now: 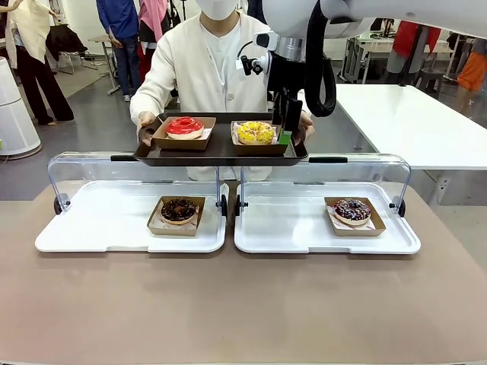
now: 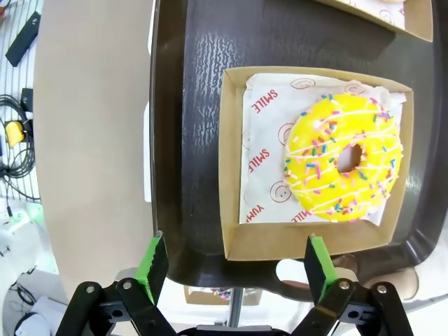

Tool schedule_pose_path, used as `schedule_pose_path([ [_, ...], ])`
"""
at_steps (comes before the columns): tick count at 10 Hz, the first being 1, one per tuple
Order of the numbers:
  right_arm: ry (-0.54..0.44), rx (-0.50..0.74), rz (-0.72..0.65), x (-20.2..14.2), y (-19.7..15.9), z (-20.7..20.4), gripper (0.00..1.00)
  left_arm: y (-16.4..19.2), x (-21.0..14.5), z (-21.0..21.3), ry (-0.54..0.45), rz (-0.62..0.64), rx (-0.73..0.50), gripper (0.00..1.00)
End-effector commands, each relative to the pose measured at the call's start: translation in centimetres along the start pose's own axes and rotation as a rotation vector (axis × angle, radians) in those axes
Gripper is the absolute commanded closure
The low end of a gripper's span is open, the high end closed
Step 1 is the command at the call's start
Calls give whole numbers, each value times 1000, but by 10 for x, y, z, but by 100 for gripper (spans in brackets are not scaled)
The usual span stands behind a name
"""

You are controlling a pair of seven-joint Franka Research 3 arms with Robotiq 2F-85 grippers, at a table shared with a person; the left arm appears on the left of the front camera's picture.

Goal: Provide the desired donut to the person.
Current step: Place the picked Paper togo box onto the Handle tray extended by the person.

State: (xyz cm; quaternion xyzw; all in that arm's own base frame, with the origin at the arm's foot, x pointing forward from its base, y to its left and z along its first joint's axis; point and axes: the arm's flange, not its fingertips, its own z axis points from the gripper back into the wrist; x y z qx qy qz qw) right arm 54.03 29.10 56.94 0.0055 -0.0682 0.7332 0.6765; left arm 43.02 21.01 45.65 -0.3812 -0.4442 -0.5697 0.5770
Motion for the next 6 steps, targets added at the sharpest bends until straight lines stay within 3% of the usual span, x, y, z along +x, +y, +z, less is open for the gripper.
schedule_pose_path([
  [1, -26, -3, 0, -6, 4, 7, 0, -2, 1, 1, -1, -4, 3, 0],
  [3, -56, 16, 14, -23, 27, 17, 0, -2, 1, 1, -1, -4, 3, 0],
  [6, -312, 18, -15, -105, 88, 45, 0, -2, 1, 1, -1, -4, 3, 0],
])
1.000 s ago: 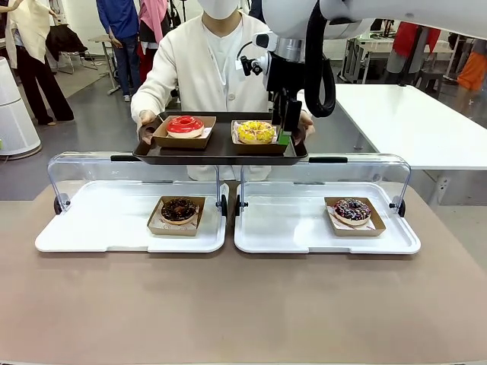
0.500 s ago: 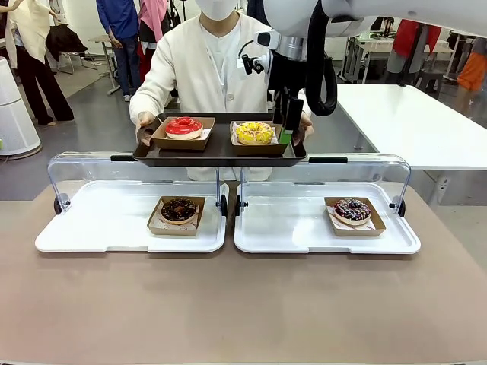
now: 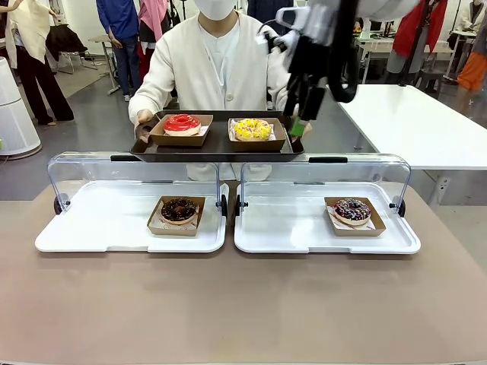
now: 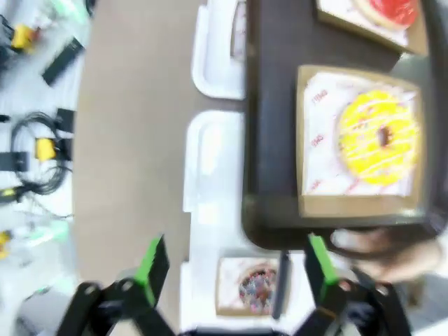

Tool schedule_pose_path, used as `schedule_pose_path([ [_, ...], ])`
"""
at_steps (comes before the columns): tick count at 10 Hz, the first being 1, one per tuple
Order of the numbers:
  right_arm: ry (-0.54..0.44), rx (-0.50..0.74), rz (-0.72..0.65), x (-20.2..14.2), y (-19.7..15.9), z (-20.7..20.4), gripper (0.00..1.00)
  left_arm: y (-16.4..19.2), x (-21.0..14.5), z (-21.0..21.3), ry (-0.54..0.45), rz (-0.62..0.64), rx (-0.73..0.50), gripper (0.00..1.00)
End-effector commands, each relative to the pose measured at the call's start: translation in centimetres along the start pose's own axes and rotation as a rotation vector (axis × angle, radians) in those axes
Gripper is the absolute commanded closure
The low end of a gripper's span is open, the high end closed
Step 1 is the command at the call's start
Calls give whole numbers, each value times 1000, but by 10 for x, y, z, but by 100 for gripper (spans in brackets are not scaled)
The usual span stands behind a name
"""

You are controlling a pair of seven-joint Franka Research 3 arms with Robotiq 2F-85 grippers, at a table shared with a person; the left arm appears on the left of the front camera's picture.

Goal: Provide the desired donut to the person.
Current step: Place the picked Paper togo box onto the Handle tray extended by the person.

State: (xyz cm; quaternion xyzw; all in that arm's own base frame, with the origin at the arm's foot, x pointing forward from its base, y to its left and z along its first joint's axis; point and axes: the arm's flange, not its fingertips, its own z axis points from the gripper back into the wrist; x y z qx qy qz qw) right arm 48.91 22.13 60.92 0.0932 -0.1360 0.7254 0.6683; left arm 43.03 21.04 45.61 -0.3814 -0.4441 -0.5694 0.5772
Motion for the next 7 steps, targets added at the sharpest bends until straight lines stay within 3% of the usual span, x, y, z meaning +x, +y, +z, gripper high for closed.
schedule_pose_path([
  [1, -173, -18, -49, -81, 53, 21, 0, -2, 1, 1, -1, -5, 3, 0],
  [3, -355, -27, -181, -158, 79, 47, 0, -2, 1, 1, -1, -5, 3, 0],
  [7, -613, -60, -291, -279, 116, 49, 0, -2, 1, 1, -1, -5, 3, 0],
])
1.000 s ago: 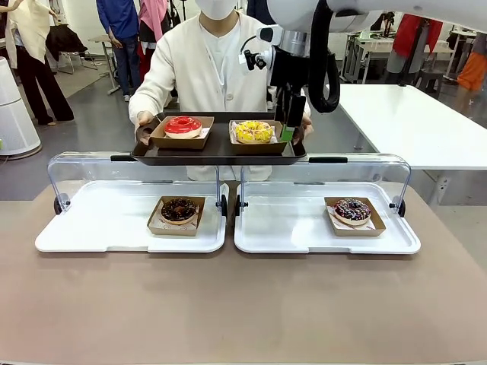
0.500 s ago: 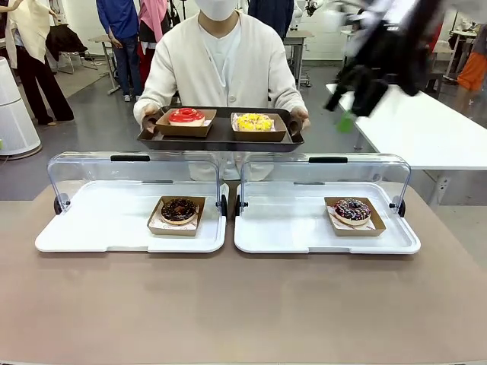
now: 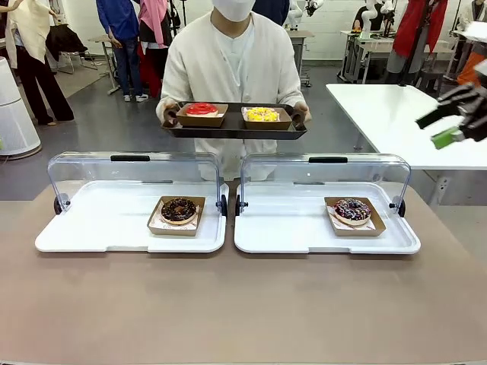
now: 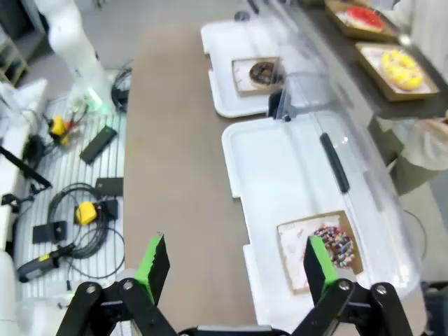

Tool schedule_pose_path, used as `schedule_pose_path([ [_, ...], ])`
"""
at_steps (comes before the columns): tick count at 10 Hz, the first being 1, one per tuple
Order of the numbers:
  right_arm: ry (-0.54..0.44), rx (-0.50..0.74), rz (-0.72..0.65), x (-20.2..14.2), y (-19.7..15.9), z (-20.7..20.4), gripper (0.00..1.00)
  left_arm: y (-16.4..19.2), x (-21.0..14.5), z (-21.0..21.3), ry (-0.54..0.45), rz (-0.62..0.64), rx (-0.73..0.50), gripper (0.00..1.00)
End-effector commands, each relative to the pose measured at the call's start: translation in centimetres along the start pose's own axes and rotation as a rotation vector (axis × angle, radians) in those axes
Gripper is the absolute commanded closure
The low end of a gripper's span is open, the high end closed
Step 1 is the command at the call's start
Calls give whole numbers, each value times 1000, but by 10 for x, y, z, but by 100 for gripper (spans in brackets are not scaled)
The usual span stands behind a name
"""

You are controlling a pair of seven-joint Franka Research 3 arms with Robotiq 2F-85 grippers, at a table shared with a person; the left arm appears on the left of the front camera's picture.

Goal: Provide the desired donut to the person.
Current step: Place the picked Paper togo box onto the Handle tray extended by the person.

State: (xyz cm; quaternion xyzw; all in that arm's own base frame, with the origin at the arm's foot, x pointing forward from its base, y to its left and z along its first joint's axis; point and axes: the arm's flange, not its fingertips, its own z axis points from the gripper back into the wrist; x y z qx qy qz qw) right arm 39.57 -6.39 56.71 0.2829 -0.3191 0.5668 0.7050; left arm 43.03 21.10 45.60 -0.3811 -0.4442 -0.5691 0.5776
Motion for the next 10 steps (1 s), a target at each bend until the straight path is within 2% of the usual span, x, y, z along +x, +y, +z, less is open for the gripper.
schedule_pose_path([
  [1, -100, 5, -31, -29, -1, 5, 0, -2, 2, 0, -1, -5, 2, 0],
  [2, -142, -12, -60, -54, 0, 13, 0, -2, 2, 0, -1, -5, 2, 0],
  [5, -197, -59, -76, -91, -1, 30, 0, -2, 2, 0, -1, -5, 2, 0],
  [9, -225, -80, -56, -106, -10, 31, 0, -2, 2, 0, -1, -5, 2, 0],
  [10, -177, -73, -83, -106, -4, 36, 0, -2, 2, 0, -1, -5, 2, 0],
])
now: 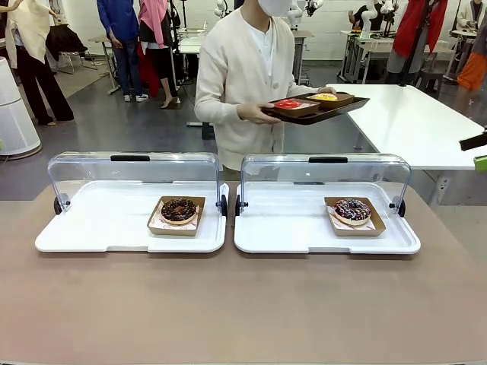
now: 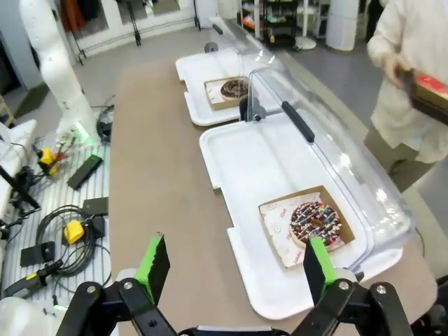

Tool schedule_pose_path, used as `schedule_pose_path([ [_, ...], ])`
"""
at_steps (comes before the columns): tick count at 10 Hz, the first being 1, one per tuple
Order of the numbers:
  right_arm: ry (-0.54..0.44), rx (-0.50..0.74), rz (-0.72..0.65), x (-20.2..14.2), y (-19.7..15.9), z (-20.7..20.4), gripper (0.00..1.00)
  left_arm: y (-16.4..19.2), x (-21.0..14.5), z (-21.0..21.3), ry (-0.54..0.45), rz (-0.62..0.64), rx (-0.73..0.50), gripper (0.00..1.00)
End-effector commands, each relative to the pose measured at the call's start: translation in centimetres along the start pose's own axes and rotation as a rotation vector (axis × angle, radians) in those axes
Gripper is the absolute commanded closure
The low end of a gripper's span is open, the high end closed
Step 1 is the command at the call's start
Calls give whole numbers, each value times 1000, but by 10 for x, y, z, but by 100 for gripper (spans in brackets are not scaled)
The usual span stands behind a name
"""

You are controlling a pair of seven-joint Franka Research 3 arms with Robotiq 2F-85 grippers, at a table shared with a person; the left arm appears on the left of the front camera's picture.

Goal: Provide the desired donut to the person.
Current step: Place the picked Paper togo box onto the Handle tray extended by the person.

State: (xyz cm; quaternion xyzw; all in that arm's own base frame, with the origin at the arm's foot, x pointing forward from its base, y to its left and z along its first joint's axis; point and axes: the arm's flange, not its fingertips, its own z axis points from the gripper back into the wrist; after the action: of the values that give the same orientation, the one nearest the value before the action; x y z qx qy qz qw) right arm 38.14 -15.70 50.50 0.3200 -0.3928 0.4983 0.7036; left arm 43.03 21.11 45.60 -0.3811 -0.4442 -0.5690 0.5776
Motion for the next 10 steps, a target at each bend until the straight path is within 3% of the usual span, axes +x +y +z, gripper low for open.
schedule_pose_path([
  [1, 10, 0, -6, 2, 3, 3, 0, -2, 2, 0, -1, -5, 2, 0],
  [10, 10, 0, -6, 2, 3, 3, 0, -2, 2, 0, -1, -5, 2, 0],
])
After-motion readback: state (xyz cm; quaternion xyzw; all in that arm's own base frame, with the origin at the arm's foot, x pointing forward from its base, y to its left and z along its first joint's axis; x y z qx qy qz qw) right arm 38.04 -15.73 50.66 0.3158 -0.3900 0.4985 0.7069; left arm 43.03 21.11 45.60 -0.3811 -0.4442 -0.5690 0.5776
